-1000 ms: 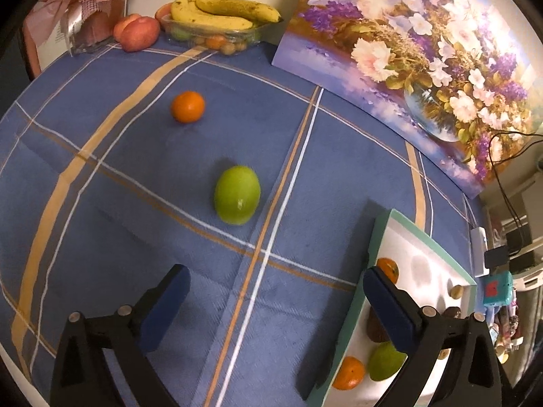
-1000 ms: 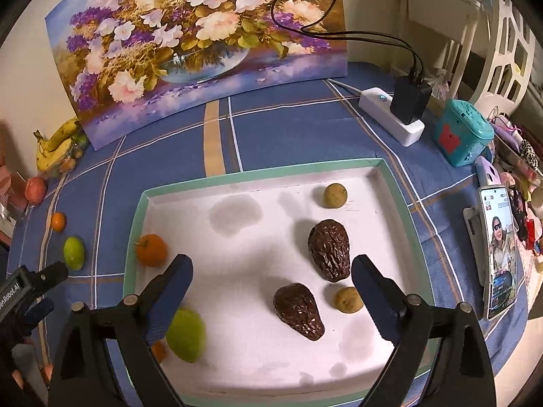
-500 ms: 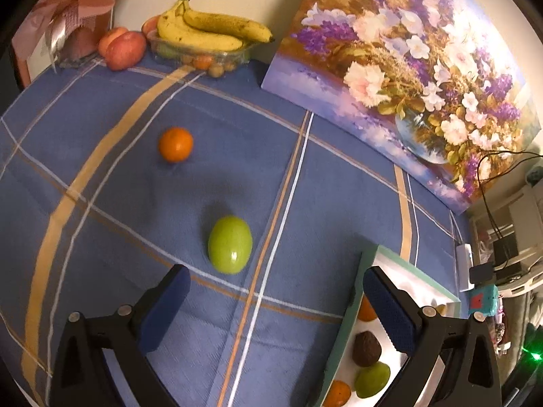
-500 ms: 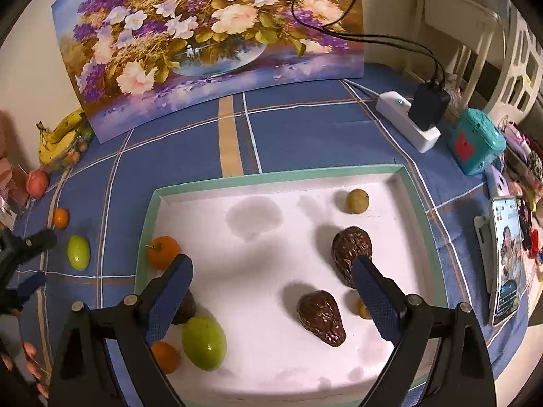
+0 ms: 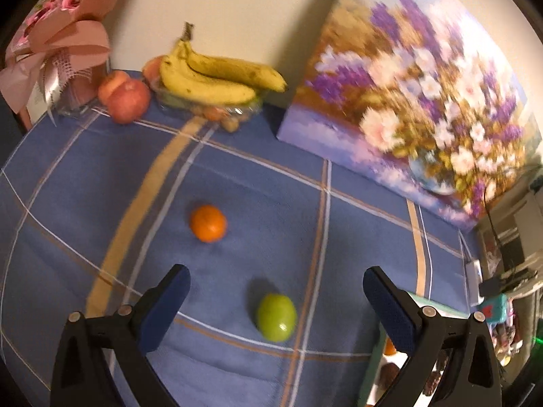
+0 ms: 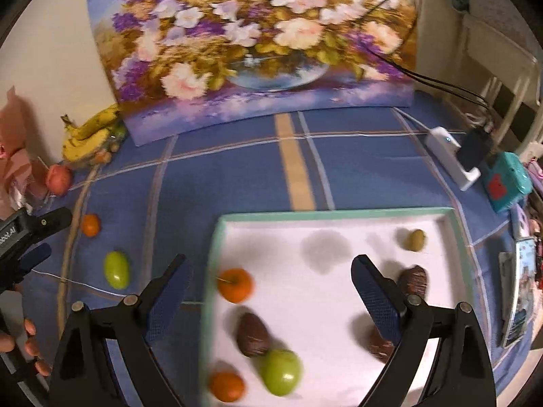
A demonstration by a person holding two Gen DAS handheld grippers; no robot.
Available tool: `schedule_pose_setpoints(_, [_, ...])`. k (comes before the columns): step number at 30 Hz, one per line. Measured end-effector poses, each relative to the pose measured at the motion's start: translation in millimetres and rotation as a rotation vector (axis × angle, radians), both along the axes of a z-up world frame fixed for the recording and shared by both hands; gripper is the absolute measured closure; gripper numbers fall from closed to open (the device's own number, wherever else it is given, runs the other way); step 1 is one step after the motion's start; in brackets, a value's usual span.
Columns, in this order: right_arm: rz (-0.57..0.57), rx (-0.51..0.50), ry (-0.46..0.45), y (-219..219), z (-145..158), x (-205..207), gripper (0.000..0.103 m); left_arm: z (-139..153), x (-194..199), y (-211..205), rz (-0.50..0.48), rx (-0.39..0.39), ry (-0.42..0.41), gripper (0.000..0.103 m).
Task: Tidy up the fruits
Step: 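Move both open tools back toward the remaining fruits on the tablecloth, then grasp the mandarin orange with the left tool while the right tool grasps the green lime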
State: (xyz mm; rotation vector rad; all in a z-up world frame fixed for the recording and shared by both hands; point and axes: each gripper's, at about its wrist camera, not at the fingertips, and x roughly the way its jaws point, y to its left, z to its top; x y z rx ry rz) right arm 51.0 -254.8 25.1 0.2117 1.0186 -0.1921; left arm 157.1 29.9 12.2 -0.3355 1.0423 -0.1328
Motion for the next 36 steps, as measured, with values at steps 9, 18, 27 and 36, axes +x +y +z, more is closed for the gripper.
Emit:
schedule_pose_setpoints(9, [0.079, 0.033, -0.005, 47.1, 7.7, 35.0, 0.008, 1.7, 18.9, 74.8, 0.126, -0.047, -0.012, 0.000])
schedule_pose_setpoints(18, [0.179, 0.090, 0.048, 96.5, -17.0, 68.0, 0.008, -34.8, 50.1, 59.7, 0.037, -0.046, 0.052, 0.006])
schedule_pose_setpoints(27, [0.265, 0.087, 0.135, 130.7, -56.7, 81.3, 0.008, -82.7, 65.3, 45.1, -0.001, -0.050, 0.139, 0.016])
schedule_pose_setpoints(36, [0.355, 0.096, 0.170, 162.0, -77.1, 84.0, 0.009, -96.6, 71.9, 37.6, -0.035, -0.072, 0.146, 0.045])
